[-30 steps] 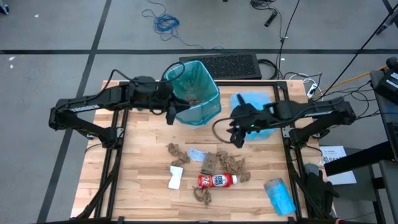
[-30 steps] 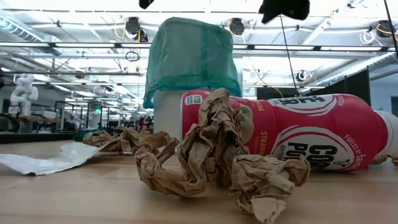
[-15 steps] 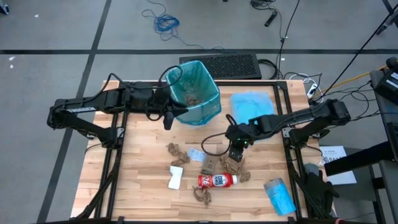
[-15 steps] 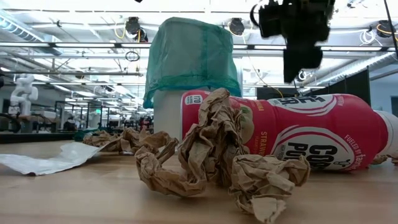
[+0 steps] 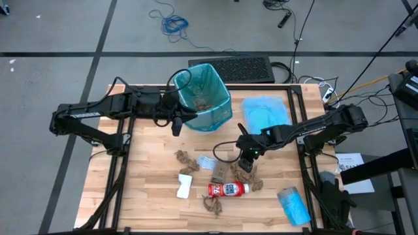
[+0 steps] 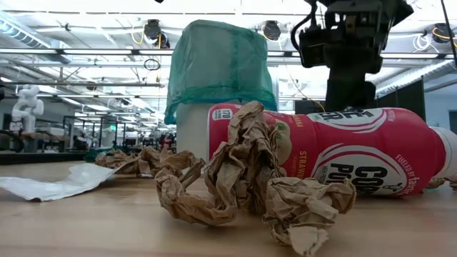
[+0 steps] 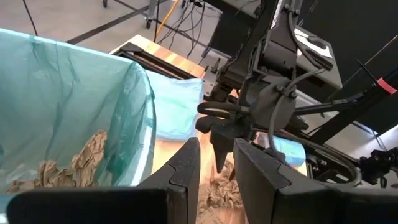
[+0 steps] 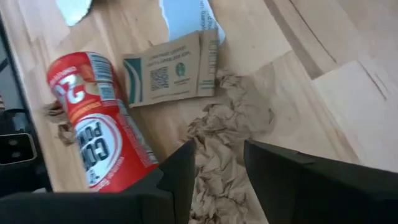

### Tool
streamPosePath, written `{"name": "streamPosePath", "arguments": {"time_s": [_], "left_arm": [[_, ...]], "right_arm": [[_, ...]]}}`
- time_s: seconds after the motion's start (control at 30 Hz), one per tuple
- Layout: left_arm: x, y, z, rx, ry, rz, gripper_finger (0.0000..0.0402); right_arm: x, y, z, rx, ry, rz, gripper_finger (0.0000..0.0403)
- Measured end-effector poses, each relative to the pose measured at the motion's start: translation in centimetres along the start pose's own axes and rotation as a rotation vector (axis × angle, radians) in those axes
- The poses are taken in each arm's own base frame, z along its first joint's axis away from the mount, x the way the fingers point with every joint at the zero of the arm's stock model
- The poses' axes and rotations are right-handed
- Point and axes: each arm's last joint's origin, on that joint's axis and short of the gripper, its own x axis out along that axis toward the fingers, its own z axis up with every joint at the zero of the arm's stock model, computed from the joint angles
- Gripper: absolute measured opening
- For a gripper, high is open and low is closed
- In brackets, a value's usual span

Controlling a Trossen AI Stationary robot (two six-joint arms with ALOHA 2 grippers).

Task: Place trash/remove bag and relplace
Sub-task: Put the brown paper into the blue trash bag inside the white trash bin

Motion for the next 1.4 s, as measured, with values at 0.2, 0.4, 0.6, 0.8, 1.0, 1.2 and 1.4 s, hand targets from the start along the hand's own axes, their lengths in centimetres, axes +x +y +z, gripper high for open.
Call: {"name": "streamPosePath", "arguments": {"time_s": [0.2, 0.4, 0.6, 0.8, 1.0, 1.2, 1.4], "left_arm": [[0.0, 0.0, 0.0, 0.000, 0.001, 0.000, 0.0094], [0.0, 0.0, 0.0, 0.000, 0.002, 0.001, 0.0094], [0.0, 0.0, 0.0, 0.001, 0.003, 0.001, 0.0094], [0.0, 0.0, 0.0, 0.001, 0.003, 0.001, 0.0094], [0.0, 0.0, 0.0, 0.001, 0.003, 0.001, 0.0094], [0.0, 0.0, 0.0, 0.001, 0.003, 0.001, 0.0094], [0.0, 0.0, 0.0, 0.001, 0.003, 0.001, 0.0094]], "right_arm": [[2.3, -0.3, 0.1, -0.016, 0.034, -0.028, 0.0130], [3.6, -0.4, 0.5, -0.020, 0.004, -0.041, 0.0130], [4.3, -0.7, 0.8, -0.013, 0.002, -0.040, 0.0130], [6.0, -1.1, 0.5, -0.006, 0.044, -0.065, 0.0130], [6.8, -1.4, 0.4, 0.003, 0.058, -0.085, 0.0123], [6.8, -1.4, 0.5, 0.010, 0.052, -0.092, 0.0024], [6.6, -1.3, 0.6, 0.027, 0.038, -0.081, 0.0002]]}}
